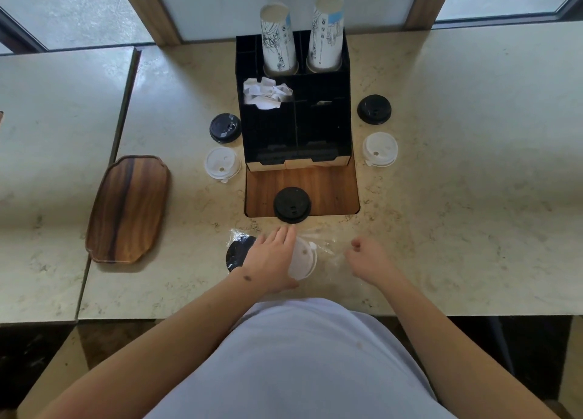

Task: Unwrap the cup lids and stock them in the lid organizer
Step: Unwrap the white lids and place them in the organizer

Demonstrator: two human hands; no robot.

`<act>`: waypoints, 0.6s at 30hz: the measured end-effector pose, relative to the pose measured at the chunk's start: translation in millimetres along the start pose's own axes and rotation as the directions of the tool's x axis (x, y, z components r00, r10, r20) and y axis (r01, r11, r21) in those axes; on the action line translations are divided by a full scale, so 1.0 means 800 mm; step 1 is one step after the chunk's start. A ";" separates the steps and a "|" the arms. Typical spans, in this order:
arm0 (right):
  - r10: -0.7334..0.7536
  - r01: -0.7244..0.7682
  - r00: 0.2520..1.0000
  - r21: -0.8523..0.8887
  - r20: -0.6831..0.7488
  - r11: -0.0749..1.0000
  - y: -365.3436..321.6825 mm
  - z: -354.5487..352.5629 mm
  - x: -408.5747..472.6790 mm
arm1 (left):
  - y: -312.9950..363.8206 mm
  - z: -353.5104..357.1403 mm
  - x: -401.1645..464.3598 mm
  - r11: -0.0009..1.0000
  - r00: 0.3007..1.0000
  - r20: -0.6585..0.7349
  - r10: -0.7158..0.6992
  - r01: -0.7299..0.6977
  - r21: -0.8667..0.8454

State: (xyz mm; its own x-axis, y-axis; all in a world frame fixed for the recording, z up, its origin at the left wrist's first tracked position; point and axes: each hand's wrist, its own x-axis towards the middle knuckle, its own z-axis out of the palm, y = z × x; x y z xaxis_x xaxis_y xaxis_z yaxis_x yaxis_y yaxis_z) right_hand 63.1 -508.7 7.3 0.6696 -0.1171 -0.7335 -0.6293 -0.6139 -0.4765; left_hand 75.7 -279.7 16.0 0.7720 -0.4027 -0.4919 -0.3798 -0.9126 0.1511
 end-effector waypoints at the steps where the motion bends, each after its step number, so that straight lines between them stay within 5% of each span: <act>1: 0.019 -0.019 1.000 -0.001 -0.012 1.000 -0.001 0.001 0.001 | -0.006 -0.002 -0.002 1.000 1.000 0.014 -0.013 0.012 0.022; 9: 0.052 -0.043 0.998 0.219 -0.032 0.975 -0.003 -0.002 0.003 | -0.077 0.009 -0.051 0.985 0.985 0.011 -0.172 0.173 -0.007; 14: 0.114 -0.209 0.974 0.589 0.194 0.781 -0.015 -0.004 0.005 | -0.080 0.017 -0.052 0.980 0.986 -0.058 -0.156 0.147 -0.132; 18: -0.013 -0.200 0.931 0.538 0.366 0.819 -0.014 -0.010 0.005 | -0.081 0.020 -0.046 0.980 0.985 -0.062 -0.161 0.152 -0.127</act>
State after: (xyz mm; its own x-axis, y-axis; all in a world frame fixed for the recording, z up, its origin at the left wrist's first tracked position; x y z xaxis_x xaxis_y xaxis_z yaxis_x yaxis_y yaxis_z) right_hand 75.8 -508.8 13.4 0.4869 0.1847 -0.8537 -0.8615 -0.0598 -0.5042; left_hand 64.2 -204.4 10.7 0.8530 -0.2538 -0.4560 -0.1896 -0.9648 0.1823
